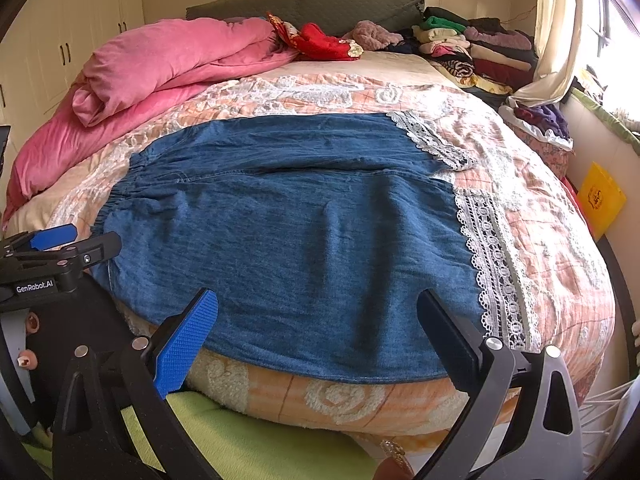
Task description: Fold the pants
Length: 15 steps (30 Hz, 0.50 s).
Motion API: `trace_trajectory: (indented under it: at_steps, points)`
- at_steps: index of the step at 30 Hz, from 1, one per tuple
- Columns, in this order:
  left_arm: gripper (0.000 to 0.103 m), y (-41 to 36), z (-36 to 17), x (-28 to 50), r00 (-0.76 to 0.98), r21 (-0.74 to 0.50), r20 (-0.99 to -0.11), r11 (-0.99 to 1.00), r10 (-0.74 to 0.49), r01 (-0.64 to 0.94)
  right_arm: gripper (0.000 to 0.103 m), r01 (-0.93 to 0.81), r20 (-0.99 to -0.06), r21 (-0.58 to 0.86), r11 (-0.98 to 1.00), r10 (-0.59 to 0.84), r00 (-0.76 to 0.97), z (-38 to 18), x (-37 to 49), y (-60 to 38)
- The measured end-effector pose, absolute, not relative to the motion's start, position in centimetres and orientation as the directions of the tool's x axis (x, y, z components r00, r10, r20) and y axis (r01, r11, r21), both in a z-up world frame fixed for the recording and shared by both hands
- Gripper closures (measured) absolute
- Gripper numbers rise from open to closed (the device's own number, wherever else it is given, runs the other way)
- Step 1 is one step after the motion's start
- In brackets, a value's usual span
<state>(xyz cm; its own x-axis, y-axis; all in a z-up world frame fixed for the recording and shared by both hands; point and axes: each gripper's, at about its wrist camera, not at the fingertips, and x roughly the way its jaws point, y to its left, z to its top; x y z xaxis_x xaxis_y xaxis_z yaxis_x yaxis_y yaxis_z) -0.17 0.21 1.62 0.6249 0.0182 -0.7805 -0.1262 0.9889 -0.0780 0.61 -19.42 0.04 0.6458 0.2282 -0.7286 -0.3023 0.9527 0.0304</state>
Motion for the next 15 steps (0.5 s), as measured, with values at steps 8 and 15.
trace_trajectory:
  at_steps: [8,15]
  points:
    - [0.009,1.2,1.7,0.4,0.620,-0.094,-0.784,0.986,0.010,-0.136,0.004,-0.313,-0.726,0.023,0.950,0.231,0.648,0.0,1.2,-19.2]
    - [0.009,2.3,1.3,1.2,0.620,-0.085,-0.784,0.982,0.040,-0.171,0.004,-0.327,-0.720,0.032,0.944,0.249,0.648,0.6,3.1,-18.3]
